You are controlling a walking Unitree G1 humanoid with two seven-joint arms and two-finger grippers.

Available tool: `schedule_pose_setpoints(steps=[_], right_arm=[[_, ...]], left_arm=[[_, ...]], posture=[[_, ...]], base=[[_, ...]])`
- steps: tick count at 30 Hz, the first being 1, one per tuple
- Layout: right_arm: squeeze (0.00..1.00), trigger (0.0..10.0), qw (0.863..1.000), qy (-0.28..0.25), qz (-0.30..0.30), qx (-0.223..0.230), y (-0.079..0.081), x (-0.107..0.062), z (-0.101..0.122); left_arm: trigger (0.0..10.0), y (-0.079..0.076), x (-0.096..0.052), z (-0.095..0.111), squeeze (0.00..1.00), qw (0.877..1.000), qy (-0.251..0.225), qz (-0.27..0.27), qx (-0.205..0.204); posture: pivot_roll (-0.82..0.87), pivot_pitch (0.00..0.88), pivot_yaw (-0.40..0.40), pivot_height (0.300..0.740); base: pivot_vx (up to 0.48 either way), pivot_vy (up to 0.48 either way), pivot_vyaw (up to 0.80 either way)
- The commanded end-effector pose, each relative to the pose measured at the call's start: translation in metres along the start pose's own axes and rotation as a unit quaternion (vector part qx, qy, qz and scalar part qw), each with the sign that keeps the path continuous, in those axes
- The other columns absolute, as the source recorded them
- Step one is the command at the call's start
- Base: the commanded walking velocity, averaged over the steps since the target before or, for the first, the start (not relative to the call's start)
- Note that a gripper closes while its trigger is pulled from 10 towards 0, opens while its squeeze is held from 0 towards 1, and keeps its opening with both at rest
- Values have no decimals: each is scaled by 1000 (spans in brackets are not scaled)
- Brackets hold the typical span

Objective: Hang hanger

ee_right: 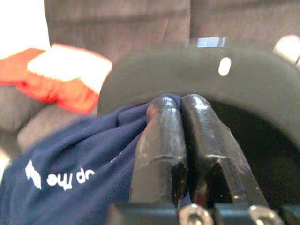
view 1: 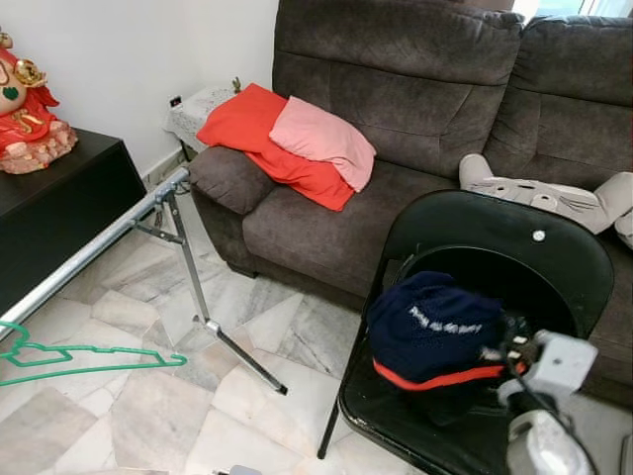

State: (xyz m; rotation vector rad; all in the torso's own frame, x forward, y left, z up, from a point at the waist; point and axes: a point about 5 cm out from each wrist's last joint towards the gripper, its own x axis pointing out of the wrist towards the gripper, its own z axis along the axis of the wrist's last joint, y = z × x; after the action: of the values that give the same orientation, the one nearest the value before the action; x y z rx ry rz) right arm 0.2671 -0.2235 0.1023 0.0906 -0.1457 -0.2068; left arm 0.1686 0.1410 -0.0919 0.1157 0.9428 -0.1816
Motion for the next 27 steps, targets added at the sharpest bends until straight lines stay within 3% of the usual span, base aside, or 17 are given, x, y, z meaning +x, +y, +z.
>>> schedule_pose_setpoints(steps=[1,7,14,20,21,24,26,27], right_arm=[[0,0,999,-38,1,-2,2,5,16],[0,0,998,-51,31,-18,10,15,23],[0,0,989,-17,133,-59,17,29,17],[0,0,967,49,232,-99,27,31,-1],[0,0,956,81,254,-119,29,30,-11],[0,0,940,115,278,-159,28,26,-23],[0,0,938,134,270,-169,24,27,-28],[0,0,938,168,248,-177,16,28,-36]], left_arm=[[10000,5,-5,-21,0,999,34,12,4],[10000,6,-5,-20,0,999,31,17,1],[10000,6,-5,-21,0,999,34,14,-1],[10000,4,-5,-21,0,999,39,2,-6],[10000,2,-5,-21,0,999,40,-2,-6],[10000,2,-5,-21,0,999,41,-5,-8],[10000,1,-5,-21,0,999,42,-8,-8],[10000,1,-5,-21,0,999,42,-10,-7]], posture=[[-17,102,15,740],[-15,98,14,740],[-14,97,13,740],[-9,95,15,740],[-9,94,15,740],[-8,92,15,740],[-5,93,16,740],[-5,93,16,740]], base=[[0,0,0],[0,0,0],[0,0,0],[0,0,0],[0,0,0],[0,0,0],[0,0,0],[0,0,0]])
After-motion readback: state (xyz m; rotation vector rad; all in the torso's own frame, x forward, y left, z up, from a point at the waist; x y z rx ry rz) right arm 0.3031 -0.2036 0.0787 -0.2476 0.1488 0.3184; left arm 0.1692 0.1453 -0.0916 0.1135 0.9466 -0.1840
